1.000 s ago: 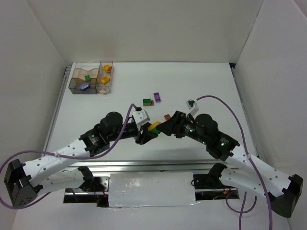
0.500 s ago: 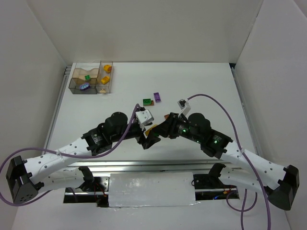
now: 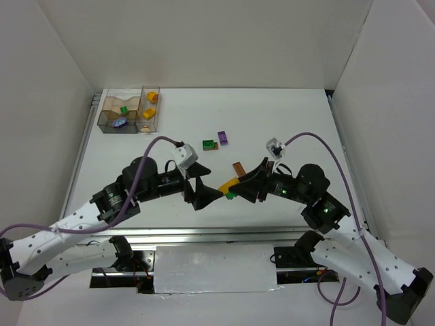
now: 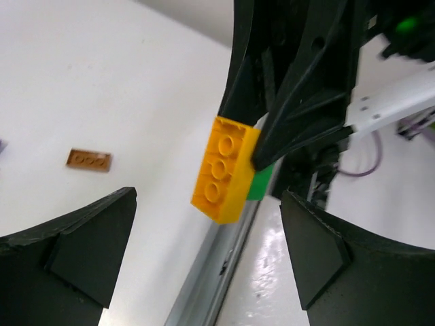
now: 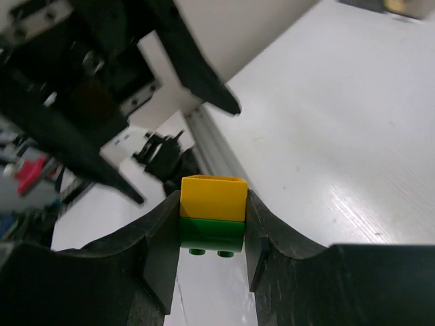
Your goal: Sort the legos into containers by color
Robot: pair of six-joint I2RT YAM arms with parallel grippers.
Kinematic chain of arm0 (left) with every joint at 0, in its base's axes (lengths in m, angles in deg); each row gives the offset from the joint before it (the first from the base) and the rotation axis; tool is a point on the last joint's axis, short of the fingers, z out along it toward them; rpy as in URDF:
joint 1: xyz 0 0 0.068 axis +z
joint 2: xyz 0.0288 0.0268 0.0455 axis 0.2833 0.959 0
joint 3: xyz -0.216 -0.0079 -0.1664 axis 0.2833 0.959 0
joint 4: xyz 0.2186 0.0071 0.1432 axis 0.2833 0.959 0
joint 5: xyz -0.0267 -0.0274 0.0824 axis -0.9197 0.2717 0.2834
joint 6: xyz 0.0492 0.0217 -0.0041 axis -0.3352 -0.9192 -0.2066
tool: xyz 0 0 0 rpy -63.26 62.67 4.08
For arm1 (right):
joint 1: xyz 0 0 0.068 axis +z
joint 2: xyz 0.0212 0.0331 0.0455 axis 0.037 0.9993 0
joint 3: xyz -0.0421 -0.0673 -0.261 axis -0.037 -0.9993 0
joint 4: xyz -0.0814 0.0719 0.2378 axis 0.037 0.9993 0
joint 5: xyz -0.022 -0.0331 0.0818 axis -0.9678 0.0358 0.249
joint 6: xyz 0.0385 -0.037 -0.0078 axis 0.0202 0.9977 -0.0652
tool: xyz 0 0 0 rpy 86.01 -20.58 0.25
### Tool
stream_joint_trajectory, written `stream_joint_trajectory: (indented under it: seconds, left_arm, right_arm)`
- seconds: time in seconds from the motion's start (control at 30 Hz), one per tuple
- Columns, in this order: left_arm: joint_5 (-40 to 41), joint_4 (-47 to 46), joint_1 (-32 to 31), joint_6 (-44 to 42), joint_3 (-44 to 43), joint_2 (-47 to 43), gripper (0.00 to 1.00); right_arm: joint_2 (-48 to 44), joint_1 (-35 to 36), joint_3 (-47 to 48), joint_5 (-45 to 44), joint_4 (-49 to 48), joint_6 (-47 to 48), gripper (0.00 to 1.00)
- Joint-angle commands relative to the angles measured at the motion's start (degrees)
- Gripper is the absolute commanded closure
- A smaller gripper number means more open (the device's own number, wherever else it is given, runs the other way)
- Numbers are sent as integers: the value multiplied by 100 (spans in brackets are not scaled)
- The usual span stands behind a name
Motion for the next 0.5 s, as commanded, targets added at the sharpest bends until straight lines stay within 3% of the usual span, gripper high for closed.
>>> stream_joint_trajectory:
  seconds: [0.0, 0.27, 0.47]
  left_arm:
    - [-528, 49, -25, 486, -338, -309, 1]
    - [-2522, -608, -25, 820, -277, -99, 5]
    - [-3017, -917, -34, 978, -242, 253, 8]
  right_arm:
    - [-400, -123, -76, 1851, -622, 654, 100]
    - [-383, -114, 30, 2866, -1097, 531, 100]
    - [-348, -114, 179, 2744, -931, 610, 100]
